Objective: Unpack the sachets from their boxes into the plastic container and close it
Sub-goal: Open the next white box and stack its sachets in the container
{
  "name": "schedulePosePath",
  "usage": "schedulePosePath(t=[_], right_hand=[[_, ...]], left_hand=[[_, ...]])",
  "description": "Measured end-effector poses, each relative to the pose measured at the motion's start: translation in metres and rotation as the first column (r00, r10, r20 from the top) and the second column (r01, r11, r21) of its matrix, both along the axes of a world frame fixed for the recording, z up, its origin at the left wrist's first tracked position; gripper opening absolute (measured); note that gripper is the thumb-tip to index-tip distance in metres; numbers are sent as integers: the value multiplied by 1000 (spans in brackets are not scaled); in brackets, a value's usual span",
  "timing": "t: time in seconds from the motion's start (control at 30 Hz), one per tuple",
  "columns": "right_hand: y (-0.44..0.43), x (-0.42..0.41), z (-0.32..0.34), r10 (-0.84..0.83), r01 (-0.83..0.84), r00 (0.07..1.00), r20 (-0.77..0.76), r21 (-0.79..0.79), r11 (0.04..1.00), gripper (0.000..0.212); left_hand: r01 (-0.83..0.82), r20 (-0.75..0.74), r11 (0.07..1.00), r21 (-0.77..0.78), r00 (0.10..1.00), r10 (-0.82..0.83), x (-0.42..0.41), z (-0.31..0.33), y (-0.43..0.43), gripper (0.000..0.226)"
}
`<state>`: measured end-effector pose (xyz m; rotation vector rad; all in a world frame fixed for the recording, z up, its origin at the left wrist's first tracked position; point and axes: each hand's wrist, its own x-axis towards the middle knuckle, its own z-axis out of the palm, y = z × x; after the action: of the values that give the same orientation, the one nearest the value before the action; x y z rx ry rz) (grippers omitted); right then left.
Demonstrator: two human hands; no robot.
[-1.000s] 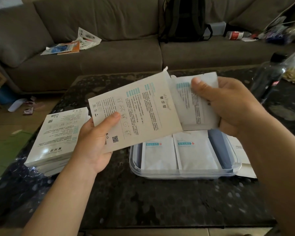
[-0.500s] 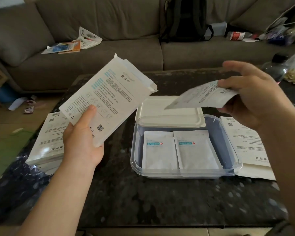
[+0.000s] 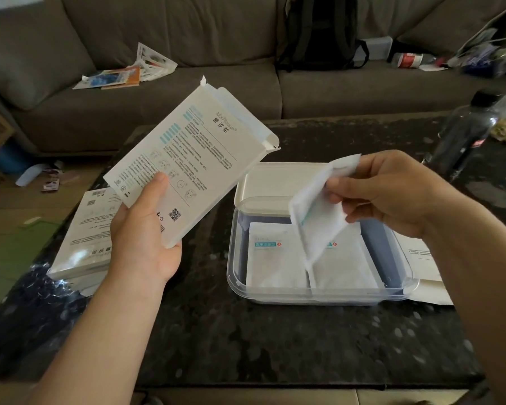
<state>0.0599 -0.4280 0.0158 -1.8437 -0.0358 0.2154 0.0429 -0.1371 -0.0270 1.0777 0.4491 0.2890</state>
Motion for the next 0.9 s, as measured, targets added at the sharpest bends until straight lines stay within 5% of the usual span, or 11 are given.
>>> schedulePosePath(t=[0.27, 0.53, 0.7, 0.8, 0.9], right_hand=[[18, -1, -10, -70, 79, 996, 58, -169, 982, 18], [32, 9, -52, -168, 170, 959, -229, -9, 985, 19], [43, 12, -66, -135, 90, 960, -245, -187, 978, 26], [46, 12, -71, -95, -12, 980, -173, -532, 847, 41], [50, 6, -72, -36, -85, 992, -124, -834, 545, 56]], left_hand=[[8, -6, 1000, 14, 1000, -8, 0, -1, 2, 38], [15, 17, 1000, 7, 1000, -15, -2, 1, 1, 39], [42, 17, 999, 29, 999, -42, -2, -1, 3, 41], [56, 22, 998, 31, 998, -56, -1, -1, 3, 42], [66, 26, 997, 29, 997, -66, -1, -2, 1, 41]])
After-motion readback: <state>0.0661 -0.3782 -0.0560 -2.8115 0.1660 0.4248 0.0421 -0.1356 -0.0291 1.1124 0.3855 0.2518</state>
